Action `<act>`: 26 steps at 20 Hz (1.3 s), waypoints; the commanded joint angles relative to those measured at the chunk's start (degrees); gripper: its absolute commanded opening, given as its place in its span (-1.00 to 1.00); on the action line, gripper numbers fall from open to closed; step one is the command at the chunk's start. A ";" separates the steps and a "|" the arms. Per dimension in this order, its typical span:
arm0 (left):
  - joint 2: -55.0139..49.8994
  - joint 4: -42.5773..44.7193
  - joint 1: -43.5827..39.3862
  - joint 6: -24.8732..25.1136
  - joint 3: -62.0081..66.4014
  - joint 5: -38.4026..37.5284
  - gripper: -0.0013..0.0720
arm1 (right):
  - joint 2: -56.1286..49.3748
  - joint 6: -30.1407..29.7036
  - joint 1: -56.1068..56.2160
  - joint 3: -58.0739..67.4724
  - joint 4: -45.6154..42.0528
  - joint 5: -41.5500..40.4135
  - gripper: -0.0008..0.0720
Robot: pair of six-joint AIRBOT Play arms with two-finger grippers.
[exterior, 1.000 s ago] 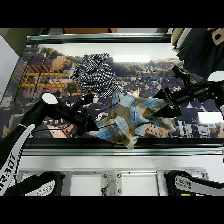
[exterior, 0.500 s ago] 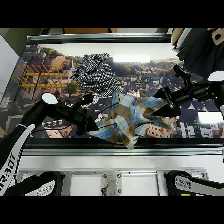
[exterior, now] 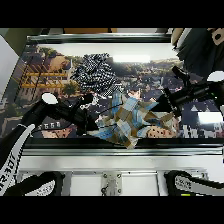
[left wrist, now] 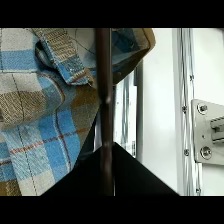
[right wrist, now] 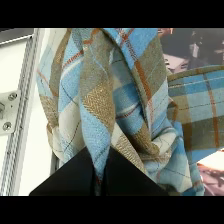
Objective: Fold the clothes and pants, and hang the long-sleeved shirts on hangers.
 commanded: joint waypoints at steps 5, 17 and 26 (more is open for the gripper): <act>0.00 1.33 -0.02 -0.22 0.04 0.02 -0.93 | -0.02 0.04 0.02 0.00 -2.08 -0.46 -0.94; 7.08 5.99 8.96 -22.99 0.09 7.72 0.43 | -0.02 0.04 0.00 0.00 -1.92 -0.87 -0.95; 22.77 9.97 21.38 -35.10 0.02 12.11 0.42 | 1.68 2.49 -0.07 0.04 4.79 -4.07 -0.95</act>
